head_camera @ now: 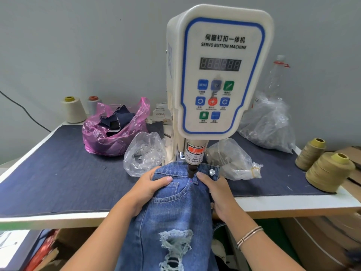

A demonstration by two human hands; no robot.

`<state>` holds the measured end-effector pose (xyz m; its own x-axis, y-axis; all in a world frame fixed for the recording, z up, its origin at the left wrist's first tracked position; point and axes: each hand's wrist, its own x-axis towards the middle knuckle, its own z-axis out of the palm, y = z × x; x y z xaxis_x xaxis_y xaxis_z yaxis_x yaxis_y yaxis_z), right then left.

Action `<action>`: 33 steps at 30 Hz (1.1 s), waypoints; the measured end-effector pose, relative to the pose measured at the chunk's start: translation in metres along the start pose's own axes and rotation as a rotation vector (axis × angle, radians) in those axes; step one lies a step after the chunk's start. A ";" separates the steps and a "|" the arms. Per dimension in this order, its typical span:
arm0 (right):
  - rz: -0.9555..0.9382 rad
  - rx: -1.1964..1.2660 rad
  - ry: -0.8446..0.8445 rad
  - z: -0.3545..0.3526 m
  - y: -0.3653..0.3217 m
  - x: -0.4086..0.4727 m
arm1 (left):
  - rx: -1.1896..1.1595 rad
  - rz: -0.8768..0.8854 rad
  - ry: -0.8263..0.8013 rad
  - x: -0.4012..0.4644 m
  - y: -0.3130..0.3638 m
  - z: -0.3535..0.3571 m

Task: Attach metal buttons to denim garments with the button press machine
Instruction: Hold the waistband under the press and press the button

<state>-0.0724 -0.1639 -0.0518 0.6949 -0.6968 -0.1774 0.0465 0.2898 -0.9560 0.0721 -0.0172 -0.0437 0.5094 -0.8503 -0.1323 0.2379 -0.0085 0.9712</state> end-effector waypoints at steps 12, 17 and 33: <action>-0.012 -0.056 -0.081 0.008 -0.003 0.000 | 0.011 0.025 0.012 0.003 -0.005 -0.001; -0.025 -0.068 -0.066 0.006 -0.001 0.001 | 0.020 0.025 0.003 0.003 -0.005 -0.001; 0.040 0.067 -0.006 0.000 0.002 0.006 | -0.023 0.004 0.017 0.004 -0.004 -0.002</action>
<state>-0.0682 -0.1681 -0.0546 0.7016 -0.6799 -0.2135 0.0667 0.3609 -0.9302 0.0747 -0.0199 -0.0485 0.5240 -0.8415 -0.1316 0.2548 0.0074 0.9670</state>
